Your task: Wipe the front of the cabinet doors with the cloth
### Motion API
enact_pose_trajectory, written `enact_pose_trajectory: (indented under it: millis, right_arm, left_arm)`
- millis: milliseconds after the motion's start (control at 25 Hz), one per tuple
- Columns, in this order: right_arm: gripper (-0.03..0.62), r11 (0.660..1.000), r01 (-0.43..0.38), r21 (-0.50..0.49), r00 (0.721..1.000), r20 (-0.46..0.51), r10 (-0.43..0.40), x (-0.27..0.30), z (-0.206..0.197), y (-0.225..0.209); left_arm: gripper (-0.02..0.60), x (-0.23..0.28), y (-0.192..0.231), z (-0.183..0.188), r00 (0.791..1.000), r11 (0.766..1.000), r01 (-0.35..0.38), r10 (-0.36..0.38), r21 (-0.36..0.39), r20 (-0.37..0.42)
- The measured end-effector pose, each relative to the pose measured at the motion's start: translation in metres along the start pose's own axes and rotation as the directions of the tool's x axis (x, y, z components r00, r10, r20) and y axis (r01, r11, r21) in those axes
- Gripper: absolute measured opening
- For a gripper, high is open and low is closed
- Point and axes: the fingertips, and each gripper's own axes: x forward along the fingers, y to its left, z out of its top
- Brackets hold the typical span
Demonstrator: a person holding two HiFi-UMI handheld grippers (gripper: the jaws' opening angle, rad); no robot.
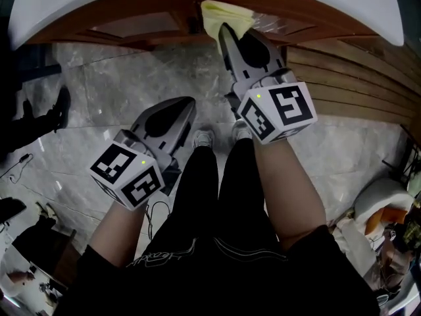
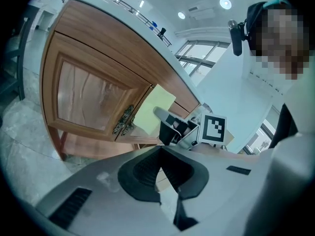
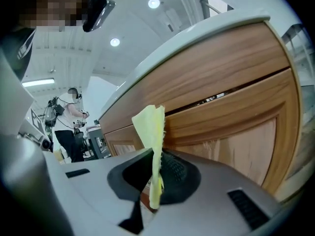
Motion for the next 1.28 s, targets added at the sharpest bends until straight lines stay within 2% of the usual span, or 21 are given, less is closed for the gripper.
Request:
enact_pose_trajectory:
  millis: [480,1280]
  right_arm:
    - [0.041,0.999,0.043,0.027,0.999,0.014,-0.043,-0.023,0.007,-0.047]
    - [0.041,0.995,0.09,0.04,0.996,0.02,-0.091,-0.085,0.016,-0.126]
  left_arm:
    - [0.006,0.02,-0.018,-0.016,1.0,0.998,-0.027,0.027,-0.059,-0.001]
    - [0.006,0.077,-0.074,-0.029,0.999,0.998,-0.031,0.03,-0.056,-0.015]
